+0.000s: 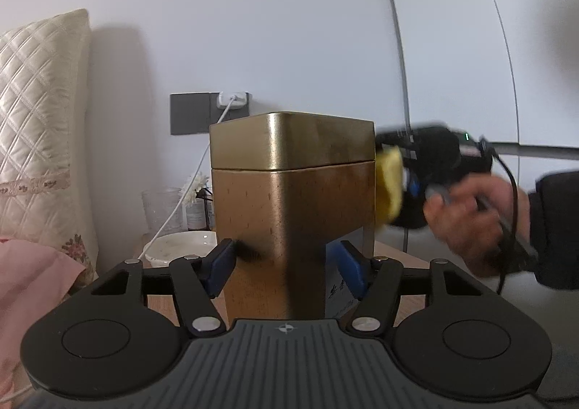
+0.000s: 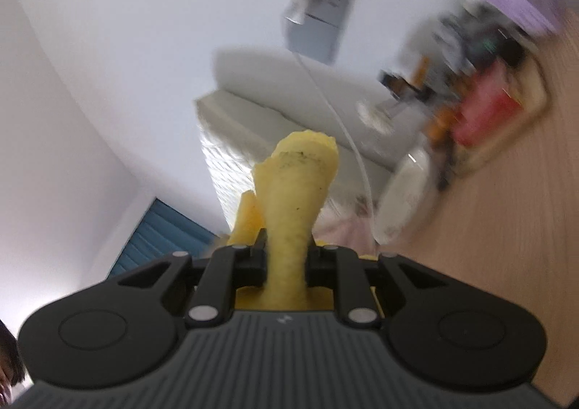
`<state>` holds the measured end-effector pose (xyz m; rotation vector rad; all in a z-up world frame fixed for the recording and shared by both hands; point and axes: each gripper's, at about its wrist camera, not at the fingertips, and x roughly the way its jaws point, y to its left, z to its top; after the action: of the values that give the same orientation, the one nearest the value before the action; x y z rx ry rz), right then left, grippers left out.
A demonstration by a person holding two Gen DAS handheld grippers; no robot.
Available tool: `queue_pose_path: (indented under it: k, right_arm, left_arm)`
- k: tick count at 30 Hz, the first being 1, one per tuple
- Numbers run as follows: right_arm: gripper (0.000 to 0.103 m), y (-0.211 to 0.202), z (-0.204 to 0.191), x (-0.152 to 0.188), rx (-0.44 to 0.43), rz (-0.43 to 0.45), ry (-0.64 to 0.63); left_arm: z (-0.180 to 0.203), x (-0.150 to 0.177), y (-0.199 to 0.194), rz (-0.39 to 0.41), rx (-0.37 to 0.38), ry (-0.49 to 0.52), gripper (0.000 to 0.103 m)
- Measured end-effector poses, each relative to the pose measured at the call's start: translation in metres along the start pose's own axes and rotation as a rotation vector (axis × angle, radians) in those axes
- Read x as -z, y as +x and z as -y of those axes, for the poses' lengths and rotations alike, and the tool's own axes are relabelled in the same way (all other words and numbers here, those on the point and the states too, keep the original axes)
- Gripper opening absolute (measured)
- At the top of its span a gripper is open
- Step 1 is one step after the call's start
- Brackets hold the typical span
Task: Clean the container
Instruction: 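Turn the gold tin with the left tool while the right tool wipes its corner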
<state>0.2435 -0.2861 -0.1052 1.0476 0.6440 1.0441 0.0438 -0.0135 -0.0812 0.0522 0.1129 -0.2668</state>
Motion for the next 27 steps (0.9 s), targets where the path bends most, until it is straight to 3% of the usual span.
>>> queue_pose_path:
  k: [8, 16, 23, 27]
  right_arm:
    - [0.019, -0.007, -0.015, 0.004, -0.099, -0.008, -0.065]
    - [0.019, 0.017, -0.012, -0.018, -0.041, 0.017, -0.093]
    - [0.020, 0.068, -0.005, -0.038, -0.106, -0.083, -0.136]
    - [0.020, 0.066, 0.003, -0.039, -0.182, -0.115, -0.136]
  left_arm:
    - [-0.008, -0.002, 0.003, -0.017, -0.016, -0.035, 0.066]
    - [-0.005, 0.003, -0.013, 0.016, -0.001, -0.034, 0.060]
    - [-0.002, 0.002, -0.020, 0.029, -0.051, -0.042, 0.053]
    - [-0.013, 0.006, -0.022, 0.020, -0.059, -0.101, 0.052]
